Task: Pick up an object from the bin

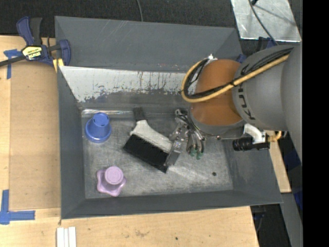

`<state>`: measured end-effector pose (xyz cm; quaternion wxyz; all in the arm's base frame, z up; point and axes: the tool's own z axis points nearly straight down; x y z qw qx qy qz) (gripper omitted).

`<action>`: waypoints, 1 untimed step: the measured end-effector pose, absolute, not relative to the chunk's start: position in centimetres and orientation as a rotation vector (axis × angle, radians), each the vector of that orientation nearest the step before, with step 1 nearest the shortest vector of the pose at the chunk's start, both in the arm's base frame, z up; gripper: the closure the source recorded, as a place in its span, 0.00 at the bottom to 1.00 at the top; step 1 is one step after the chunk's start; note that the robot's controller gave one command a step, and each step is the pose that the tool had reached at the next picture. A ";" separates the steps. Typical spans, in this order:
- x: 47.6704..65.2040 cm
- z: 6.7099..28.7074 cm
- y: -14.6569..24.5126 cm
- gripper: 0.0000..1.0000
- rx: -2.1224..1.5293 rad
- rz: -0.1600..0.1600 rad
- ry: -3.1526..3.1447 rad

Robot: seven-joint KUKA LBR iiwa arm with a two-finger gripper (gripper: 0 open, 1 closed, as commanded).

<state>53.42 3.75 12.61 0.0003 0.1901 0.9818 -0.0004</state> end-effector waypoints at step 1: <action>53.4 13.5 3.7 1.00 0.597 -0.001 3.084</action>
Offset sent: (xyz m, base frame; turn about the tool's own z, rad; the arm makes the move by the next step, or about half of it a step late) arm 0.0000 -0.0002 0.0732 0.0000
